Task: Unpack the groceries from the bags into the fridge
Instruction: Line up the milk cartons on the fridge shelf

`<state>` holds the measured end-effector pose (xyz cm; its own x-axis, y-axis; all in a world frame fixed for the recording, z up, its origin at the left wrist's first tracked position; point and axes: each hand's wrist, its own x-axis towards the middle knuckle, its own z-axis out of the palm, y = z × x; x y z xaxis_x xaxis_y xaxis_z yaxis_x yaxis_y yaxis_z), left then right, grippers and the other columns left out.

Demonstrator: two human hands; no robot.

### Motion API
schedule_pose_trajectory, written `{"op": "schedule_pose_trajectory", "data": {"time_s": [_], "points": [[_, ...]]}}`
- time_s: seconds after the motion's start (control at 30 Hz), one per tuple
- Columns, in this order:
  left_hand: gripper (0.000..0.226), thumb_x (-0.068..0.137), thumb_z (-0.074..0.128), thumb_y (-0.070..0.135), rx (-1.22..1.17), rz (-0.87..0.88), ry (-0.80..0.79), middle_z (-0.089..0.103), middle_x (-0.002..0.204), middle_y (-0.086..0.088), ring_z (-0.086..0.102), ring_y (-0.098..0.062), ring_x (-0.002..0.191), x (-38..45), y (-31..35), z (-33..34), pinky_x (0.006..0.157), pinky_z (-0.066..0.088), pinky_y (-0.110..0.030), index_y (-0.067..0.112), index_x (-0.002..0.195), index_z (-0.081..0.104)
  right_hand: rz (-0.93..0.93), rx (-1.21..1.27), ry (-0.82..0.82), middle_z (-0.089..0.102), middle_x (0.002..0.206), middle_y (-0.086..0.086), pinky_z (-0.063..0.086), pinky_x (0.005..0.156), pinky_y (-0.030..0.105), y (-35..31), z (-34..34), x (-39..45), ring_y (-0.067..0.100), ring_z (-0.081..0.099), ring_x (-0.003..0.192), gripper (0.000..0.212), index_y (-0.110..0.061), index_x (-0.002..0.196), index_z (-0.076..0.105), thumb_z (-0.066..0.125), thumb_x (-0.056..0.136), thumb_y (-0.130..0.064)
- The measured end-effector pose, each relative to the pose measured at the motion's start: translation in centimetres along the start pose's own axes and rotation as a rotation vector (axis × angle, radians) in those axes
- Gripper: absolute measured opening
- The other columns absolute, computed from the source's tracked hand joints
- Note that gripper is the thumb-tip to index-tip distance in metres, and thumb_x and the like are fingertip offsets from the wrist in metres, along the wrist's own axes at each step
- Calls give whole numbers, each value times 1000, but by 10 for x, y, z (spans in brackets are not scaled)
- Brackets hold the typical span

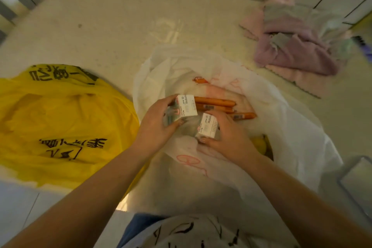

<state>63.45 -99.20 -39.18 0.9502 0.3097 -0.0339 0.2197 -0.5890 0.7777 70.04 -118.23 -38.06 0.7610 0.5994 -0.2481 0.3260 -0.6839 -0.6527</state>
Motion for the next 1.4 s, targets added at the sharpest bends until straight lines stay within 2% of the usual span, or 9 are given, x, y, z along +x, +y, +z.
{"op": "schedule_pose_trajectory", "data": {"time_s": [0.17, 0.27, 0.5, 0.6, 0.7, 0.87, 1.0, 1.1, 1.4], "points": [[58, 75, 76, 31, -131, -50, 61, 52, 120, 18, 47, 3, 109, -16, 18, -9, 90, 42, -17, 31, 124, 45, 53, 219, 85, 55, 119, -12, 44, 89, 22, -2, -6, -5, 3, 50, 110, 66, -30, 127, 45, 80, 71, -30], [59, 74, 77, 23, -243, -59, 177, 50, 111, 29, 50, 10, 105, -29, 39, -23, 88, 43, -12, 37, 118, 41, -40, 256, 133, 57, 104, -19, 50, 85, 21, -19, -25, -8, -4, 55, 97, 62, -33, 121, 50, 81, 69, -19], [58, 78, 72, 4, -398, -53, 514, 50, 112, 28, 50, 15, 108, -97, 65, -69, 84, 47, -10, 29, 120, 42, -319, 452, -9, 58, 104, -24, 54, 80, 23, -91, -54, -19, -5, 59, 99, 62, -44, 107, 46, 77, 72, -4], [57, 78, 71, 5, -419, -83, 612, 51, 113, 26, 52, 7, 112, -144, 62, -89, 82, 50, -13, 31, 119, 42, -444, 469, -71, 58, 105, -21, 50, 81, 15, -132, -42, -27, -9, 57, 100, 60, -37, 105, 46, 77, 70, 0], [55, 77, 70, 4, -444, -105, 705, 54, 116, 18, 55, 3, 111, -195, 52, -107, 81, 50, -14, 32, 116, 43, -544, 485, -209, 58, 101, -22, 48, 72, 8, -170, -14, -38, -15, 56, 95, 58, -35, 100, 47, 77, 69, 3], [52, 78, 68, 3, -454, -206, 889, 55, 115, 20, 54, 9, 109, -284, 26, -134, 78, 48, -10, 30, 117, 46, -680, 448, -426, 58, 103, -20, 50, 70, 10, -235, 52, -69, -14, 56, 96, 58, -35, 101, 48, 77, 68, 4], [52, 79, 68, 8, -416, -310, 1040, 52, 112, 25, 51, 18, 104, -360, -6, -157, 77, 47, -7, 37, 115, 44, -769, 399, -581, 57, 107, -19, 52, 75, 14, -287, 118, -100, -3, 56, 106, 57, -32, 108, 49, 75, 71, 3], [54, 79, 69, 11, -377, -378, 1112, 50, 114, 27, 49, 15, 106, -420, -36, -183, 81, 48, -9, 45, 113, 42, -825, 350, -650, 55, 110, -20, 52, 80, 14, -331, 173, -127, 4, 53, 113, 57, -33, 112, 47, 74, 74, 0], [56, 80, 69, 8, -337, -458, 1214, 52, 121, 21, 48, 5, 118, -567, -134, -289, 89, 49, -17, 37, 121, 45, -911, 357, -781, 55, 111, -18, 46, 72, 5, -458, 319, -188, -3, 52, 110, 54, -33, 114, 47, 71, 77, -1]]}}
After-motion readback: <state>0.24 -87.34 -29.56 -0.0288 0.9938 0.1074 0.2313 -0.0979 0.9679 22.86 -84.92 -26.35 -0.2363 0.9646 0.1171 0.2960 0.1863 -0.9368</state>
